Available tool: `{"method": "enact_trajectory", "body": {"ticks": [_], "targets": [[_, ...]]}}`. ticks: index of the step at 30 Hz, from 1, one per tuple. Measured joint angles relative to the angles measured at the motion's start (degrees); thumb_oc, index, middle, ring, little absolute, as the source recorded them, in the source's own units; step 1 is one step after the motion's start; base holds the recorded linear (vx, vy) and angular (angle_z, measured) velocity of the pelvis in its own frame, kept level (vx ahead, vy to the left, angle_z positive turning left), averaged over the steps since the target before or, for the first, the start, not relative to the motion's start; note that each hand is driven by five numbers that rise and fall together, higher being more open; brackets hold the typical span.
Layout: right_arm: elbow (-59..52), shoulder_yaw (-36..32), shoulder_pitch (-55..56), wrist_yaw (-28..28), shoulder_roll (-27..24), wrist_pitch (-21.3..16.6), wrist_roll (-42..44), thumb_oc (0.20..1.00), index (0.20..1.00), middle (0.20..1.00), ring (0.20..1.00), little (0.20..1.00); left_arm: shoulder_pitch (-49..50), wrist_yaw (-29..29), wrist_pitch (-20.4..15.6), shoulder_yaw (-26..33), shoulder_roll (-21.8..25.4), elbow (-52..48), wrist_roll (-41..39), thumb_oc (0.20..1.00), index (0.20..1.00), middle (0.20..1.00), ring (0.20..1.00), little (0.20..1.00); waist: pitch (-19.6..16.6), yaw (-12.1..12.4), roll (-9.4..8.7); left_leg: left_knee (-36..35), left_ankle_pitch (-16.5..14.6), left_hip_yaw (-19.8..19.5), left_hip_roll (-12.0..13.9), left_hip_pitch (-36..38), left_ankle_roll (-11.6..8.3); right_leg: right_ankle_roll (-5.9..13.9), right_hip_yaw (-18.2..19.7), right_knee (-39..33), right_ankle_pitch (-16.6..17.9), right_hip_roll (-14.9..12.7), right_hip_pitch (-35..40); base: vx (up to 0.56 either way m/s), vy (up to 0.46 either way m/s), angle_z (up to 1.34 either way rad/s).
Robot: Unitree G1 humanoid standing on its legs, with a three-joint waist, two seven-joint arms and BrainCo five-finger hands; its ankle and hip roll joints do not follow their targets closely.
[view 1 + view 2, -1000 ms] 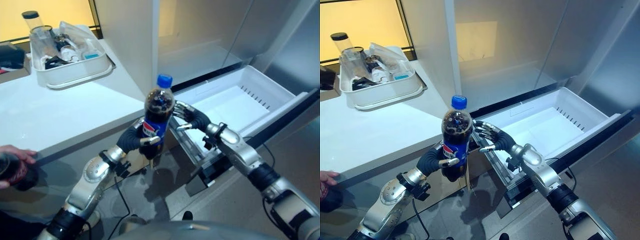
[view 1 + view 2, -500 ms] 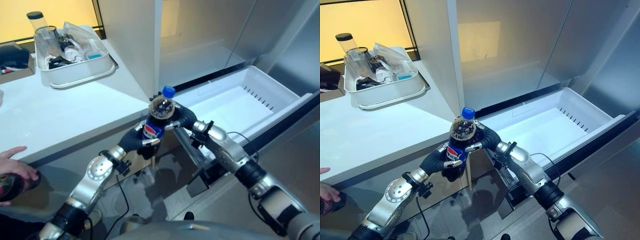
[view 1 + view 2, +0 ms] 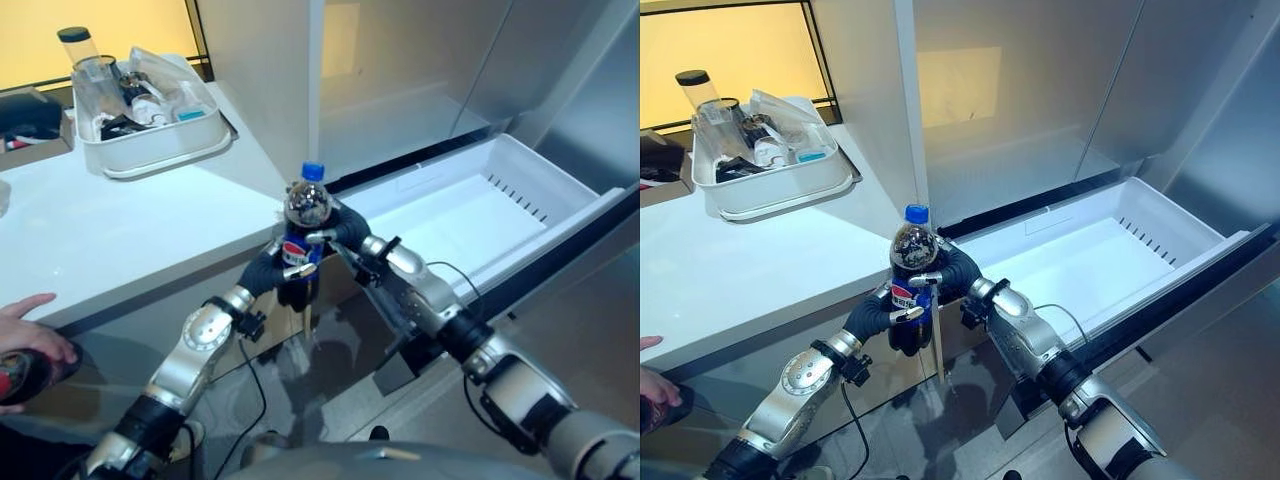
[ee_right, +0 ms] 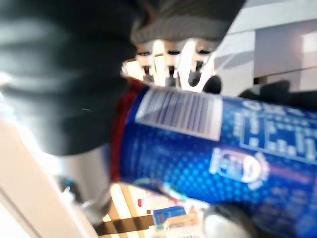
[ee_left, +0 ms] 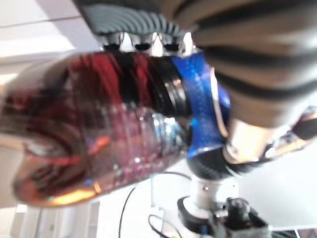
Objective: Take the drinks into the refrigerator
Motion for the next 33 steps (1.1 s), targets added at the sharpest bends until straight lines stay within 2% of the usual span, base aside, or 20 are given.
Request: {"method": "enact_trajectory", "body": {"ticks": [9, 10, 11, 12, 19, 23, 26, 29, 31, 33], "targets": [[-0.5, -1.8, 2.6, -4.5, 3.4, -1.8, -2.7, 0.2, 0.2, 0.2, 0.2, 0.2, 0.8, 1.1, 0.1, 0.8, -2.8, 0.2, -2.0, 0.2, 0.2, 0.2, 0.2, 0.2, -0.1, 0.0, -0.03, 0.0, 0.0, -0.4, 0.0, -0.1, 0.0, -0.03, -0.4, 0.0, -0.1, 0.0, 0.1, 0.0, -0.001, 0.01], [-0.5, -1.8, 2.6, -4.6, 3.4, -1.8, -2.9, 0.2, 0.2, 0.2, 0.2, 0.2, 1.0, 1.2, 0.1, 0.9, -3.3, 0.2, -2.0, 0.416, 0.416, 0.416, 0.416, 0.416, -0.1, 0.1, -0.03, 0.0, 0.0, -0.4, 0.0, -0.1, 0.0, -0.04, -0.4, 0.0, -0.1, -0.1, 0.1, -0.01, -0.004, 0.04], [-0.6, -1.8, 2.8, -4.6, 3.4, -1.9, -2.9, 0.2, 0.2, 0.2, 0.2, 0.2, 1.1, 1.3, 0.1, 0.8, -3.4, 0.2, -2.1, 0.564, 0.564, 0.564, 0.564, 0.564, -0.1, 0.1, -0.05, 0.0, 0.1, -0.5, 0.0, -0.2, -0.01, -0.07, -0.5, 0.0, -0.1, -0.1, 0.1, -0.01, -0.005, 0.05], [-0.6, -1.8, 3.1, -4.8, 3.5, -2.1, -2.9, 0.2, 0.2, 0.2, 0.2, 0.2, 1.2, 1.5, 0.1, 0.9, -3.8, 0.2, -2.1, 1.0, 1.0, 1.0, 1.0, 1.0, -0.1, 0.1, -0.05, 0.0, 0.1, -0.7, 0.0, -0.2, -0.03, -0.1, -0.7, 0.0, -0.1, -0.1, 0.2, -0.01, -0.005, 0.05], [-1.0, -2.1, 3.7, -6.8, 3.4, -2.2, -4.1, 0.2, 0.2, 0.2, 0.2, 0.2, 2.5, 1.7, 0.0, 1.2, -6.6, 0.2, -2.5, 1.0, 1.0, 1.0, 1.0, 1.0, -0.1, 0.2, -0.05, 0.0, 0.3, -1.4, 0.0, -0.7, -0.03, -0.12, -1.4, 0.0, -0.2, -0.1, 0.1, -0.01, -0.004, 0.06], [-4.8, -3.5, 6.4, -7.5, 1.0, -1.9, -6.4, 0.2, 0.2, 0.2, 0.2, 0.2, 4.5, 1.1, -0.6, 2.0, -7.6, -0.1, -3.2, 1.0, 1.0, 1.0, 1.0, 1.0, -0.1, 0.4, -0.05, 0.0, 0.3, -1.5, 0.0, -1.0, -0.02, -0.05, -1.5, 0.0, -0.3, -0.2, -0.1, 0.0, 0.0, 0.0], [-6.5, -10.4, 10.9, -11.4, -3.2, -1.2, -8.4, 0.2, 0.2, 0.2, 0.2, 0.2, 7.9, 1.4, -1.9, 5.2, -8.9, -0.3, -4.8, 1.0, 1.0, 1.0, 1.0, 1.0, -0.1, 2.0, -0.01, 0.0, 0.3, -1.6, -0.1, -1.2, 0.0, 0.03, -1.6, 0.0, -0.3, -0.2, -0.1, 0.0, -0.004, 0.03], [-10.0, -17.9, 15.4, -13.6, -7.3, -1.2, -9.1, 0.2, 0.2, 0.2, 0.2, 0.2, 13.2, 1.4, -2.2, 10.1, -9.0, -1.4, -5.6, 1.0, 1.0, 1.0, 1.0, 1.0, 0.0, 2.0, 0.06, 0.0, 0.3, -1.7, -0.1, -1.3, 0.02, 0.15, -1.8, 0.0, -0.5, -0.3, -0.1, 0.0, -0.001, 0.03], [-11.4, -26.1, 17.6, -16.0, -10.4, -1.3, -9.1, 0.2, 0.2, 0.2, 0.2, 0.2, 17.4, 1.2, -2.2, 12.8, -8.1, -1.4, -5.6, 1.0, 1.0, 1.0, 1.0, 1.0, 0.1, 1.7, 0.23, 0.0, 0.3, -1.8, -0.1, -1.8, 0.03, 0.15, -1.8, 0.0, -0.5, -0.3, -0.5, 0.0, 0.0, 0.0], [-12.6, -30.6, 18.5, -17.8, -11.6, -2.4, -9.0, 0.2, 0.2, 0.2, 0.2, 0.2, 19.1, 1.2, -2.2, 14.2, -8.0, -1.2, -5.6, 1.0, 1.0, 1.0, 1.0, 1.0, 0.2, 1.6, 0.33, 0.0, 0.3, -1.8, -0.1, -2.1, 0.04, 0.13, -1.8, 0.0, -0.4, -0.2, -0.9, 0.0, 0.0, 0.0]]}}
